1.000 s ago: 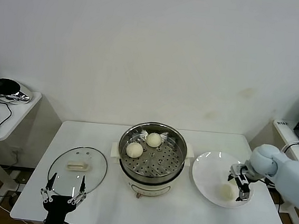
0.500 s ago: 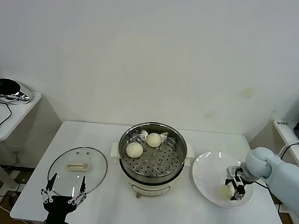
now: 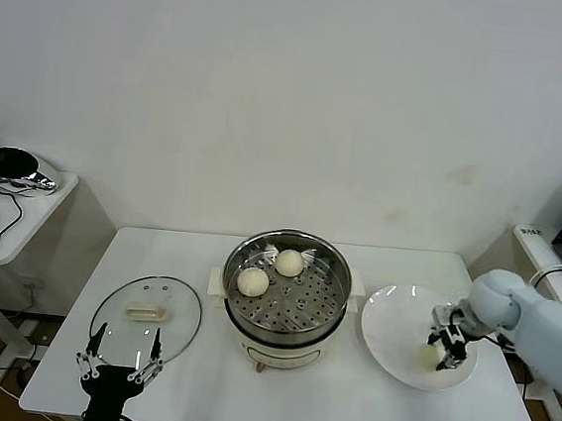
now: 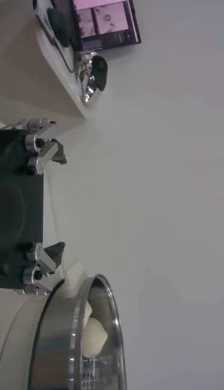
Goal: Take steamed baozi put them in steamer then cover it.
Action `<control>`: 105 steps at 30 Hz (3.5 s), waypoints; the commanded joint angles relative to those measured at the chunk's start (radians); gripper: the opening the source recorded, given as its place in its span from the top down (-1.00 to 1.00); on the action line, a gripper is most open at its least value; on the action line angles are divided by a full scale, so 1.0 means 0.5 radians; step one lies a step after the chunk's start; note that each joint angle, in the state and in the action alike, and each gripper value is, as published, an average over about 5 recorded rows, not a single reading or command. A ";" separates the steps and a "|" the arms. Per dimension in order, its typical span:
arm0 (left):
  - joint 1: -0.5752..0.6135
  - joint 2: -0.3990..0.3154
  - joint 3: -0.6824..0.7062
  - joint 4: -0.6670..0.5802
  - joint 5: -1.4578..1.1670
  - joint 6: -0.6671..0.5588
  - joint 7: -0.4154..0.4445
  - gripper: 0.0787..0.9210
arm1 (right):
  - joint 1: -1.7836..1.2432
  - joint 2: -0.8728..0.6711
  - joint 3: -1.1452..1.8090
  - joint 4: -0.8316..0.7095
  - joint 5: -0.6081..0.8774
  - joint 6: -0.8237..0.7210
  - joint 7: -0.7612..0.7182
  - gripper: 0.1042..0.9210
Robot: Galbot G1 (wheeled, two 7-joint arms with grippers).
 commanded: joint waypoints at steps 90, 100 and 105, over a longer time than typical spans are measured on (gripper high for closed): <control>-0.018 0.031 0.004 -0.046 -0.046 -0.018 -0.014 -0.77 | 0.925 -0.111 -0.450 0.197 0.300 -0.133 0.127 -0.76; -0.026 0.054 0.003 -0.027 -0.045 -0.013 -0.007 -0.77 | -0.014 -0.223 0.228 -0.112 -0.061 0.068 0.105 -0.76; -0.027 0.041 0.008 -0.022 -0.040 -0.013 -0.008 -0.77 | -0.137 -0.171 0.322 -0.228 -0.132 0.151 0.140 -0.76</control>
